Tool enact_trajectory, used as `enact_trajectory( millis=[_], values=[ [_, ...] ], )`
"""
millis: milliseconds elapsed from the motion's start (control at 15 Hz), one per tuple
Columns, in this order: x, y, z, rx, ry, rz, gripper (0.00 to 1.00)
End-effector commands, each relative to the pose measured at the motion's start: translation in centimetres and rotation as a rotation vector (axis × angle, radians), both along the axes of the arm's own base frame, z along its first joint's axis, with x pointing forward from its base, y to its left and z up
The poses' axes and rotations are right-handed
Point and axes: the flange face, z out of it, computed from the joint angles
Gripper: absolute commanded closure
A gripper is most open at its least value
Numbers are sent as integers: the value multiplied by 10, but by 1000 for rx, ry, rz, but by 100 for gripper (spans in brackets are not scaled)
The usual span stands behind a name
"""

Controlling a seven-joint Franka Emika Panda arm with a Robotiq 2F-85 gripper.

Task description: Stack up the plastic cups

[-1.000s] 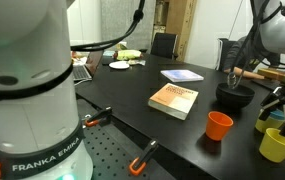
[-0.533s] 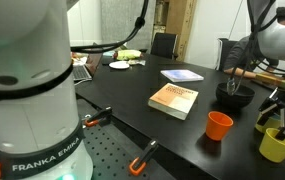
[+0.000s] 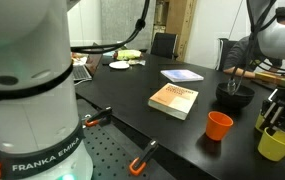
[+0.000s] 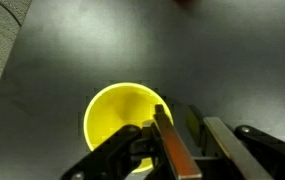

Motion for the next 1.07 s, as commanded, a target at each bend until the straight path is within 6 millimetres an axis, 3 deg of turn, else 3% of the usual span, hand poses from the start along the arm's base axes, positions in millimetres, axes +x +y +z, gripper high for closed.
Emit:
enact_trajectory(
  millis=[0, 267, 467, 733, 1000],
  values=[
    [5, 3, 8, 8, 27, 18, 99],
    [1, 4, 14, 25, 60, 13, 99],
    [-2, 3, 29, 24, 83, 5, 99],
    [9, -1, 68, -23, 64, 14, 99],
    [37, 4, 112, -86, -1, 52, 99]
  ],
)
